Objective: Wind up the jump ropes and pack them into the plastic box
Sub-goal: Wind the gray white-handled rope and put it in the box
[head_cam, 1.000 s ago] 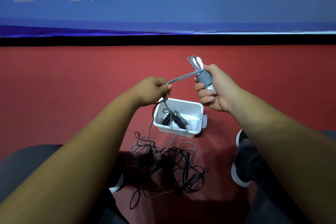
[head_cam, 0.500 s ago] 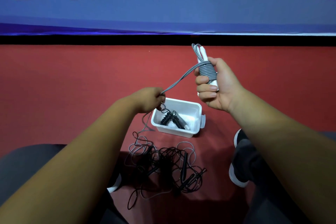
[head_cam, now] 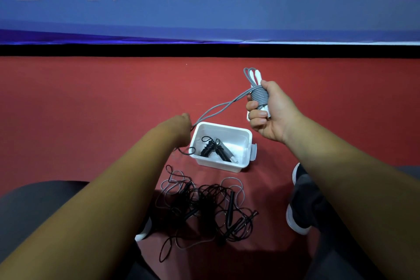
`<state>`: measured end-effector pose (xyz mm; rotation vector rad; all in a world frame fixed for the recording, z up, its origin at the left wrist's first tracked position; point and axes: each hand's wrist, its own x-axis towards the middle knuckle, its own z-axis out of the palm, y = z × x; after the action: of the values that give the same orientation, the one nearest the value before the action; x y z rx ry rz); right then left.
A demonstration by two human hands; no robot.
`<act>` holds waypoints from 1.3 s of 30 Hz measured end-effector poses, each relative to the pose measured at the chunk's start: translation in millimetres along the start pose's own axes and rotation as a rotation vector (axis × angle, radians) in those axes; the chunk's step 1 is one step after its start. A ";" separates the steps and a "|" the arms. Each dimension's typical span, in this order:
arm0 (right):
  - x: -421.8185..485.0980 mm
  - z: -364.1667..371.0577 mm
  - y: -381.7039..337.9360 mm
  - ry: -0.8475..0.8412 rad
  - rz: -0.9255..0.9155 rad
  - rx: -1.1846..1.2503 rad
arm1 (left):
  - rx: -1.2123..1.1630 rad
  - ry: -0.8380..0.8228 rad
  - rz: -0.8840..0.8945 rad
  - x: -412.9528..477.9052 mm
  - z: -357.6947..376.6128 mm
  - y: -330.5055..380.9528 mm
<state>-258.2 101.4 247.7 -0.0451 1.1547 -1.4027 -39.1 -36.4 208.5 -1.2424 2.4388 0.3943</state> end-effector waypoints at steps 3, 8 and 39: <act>1.1 -0.8 0.8 -0.001 0.001 -0.041 | -0.031 -0.143 -0.099 2.6 3.2 -2.2; -1.0 4.5 3.6 -0.004 0.021 -0.181 | -0.583 -0.228 0.074 2.3 -14.1 6.7; -16.1 4.7 -8.0 -0.212 0.125 -0.331 | -0.929 -0.035 0.528 -5.2 -19.5 20.4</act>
<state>-257.1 108.9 264.6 -0.3432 1.1790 -1.0587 -56.9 -29.0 229.8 -0.7890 2.5781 1.8190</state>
